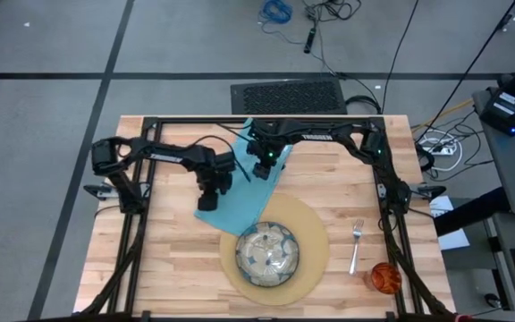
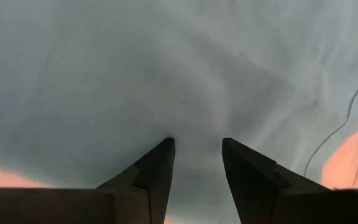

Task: Set table place
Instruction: Fold the blue napkin

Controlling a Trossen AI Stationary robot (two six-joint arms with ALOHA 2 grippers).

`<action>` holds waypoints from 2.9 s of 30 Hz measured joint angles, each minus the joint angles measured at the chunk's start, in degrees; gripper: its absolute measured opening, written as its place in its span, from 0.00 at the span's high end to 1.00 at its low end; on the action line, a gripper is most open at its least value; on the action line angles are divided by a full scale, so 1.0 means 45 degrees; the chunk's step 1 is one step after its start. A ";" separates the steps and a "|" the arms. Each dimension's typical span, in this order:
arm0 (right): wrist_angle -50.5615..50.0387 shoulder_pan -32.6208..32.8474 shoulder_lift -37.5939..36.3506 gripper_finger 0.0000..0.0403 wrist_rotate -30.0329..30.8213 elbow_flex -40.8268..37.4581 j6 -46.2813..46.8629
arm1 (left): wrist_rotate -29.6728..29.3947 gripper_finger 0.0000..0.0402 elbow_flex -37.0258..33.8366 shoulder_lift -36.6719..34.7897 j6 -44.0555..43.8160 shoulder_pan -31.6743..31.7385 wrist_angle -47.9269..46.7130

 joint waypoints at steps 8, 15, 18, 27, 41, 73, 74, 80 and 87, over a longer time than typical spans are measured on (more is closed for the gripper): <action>-0.0221 0.0000 -0.0021 0.77 0.0031 0.0001 0.0129 | 0.0098 0.68 -0.0968 -0.0232 -0.1214 -0.0306 0.1129; -0.0543 0.0055 -0.0053 0.77 0.0656 0.0000 0.0106 | 0.0219 0.68 -0.0972 -0.0507 -0.1971 -0.1334 0.0946; -0.0728 -0.0123 -0.0056 0.77 0.1060 0.0000 0.0197 | 0.0046 0.68 -0.0972 -0.0512 -0.2203 -0.1806 0.0933; -0.0773 -0.1056 0.0651 0.77 0.0890 0.0043 -0.0055 | -0.0587 0.68 -0.0972 -0.0531 -0.2471 -0.2127 0.1018; -0.0217 -0.1481 0.1184 0.77 -0.0019 0.0214 -0.0870 | -0.0800 0.68 -0.0972 -0.0536 -0.3646 -0.2561 0.1040; -0.4995 -0.1657 0.1273 0.77 0.2751 0.4276 -0.1944 | -0.1658 0.68 -0.1037 -0.1702 -0.5024 -0.3861 0.0969; -0.5028 -0.1585 0.1271 0.77 0.2749 0.4577 -0.1997 | -0.1820 0.68 -0.0972 -0.1702 -0.4934 -0.3847 0.1006; -0.5510 -0.1489 0.1243 0.77 0.2714 0.5710 -0.2394 | -0.2074 0.68 -0.0133 -0.1972 -0.4722 -0.3812 0.0899; -0.6759 -0.1782 0.1243 0.77 0.3676 0.5780 -0.2961 | -0.4256 0.68 0.1187 -0.3130 -0.3826 -0.3686 0.0119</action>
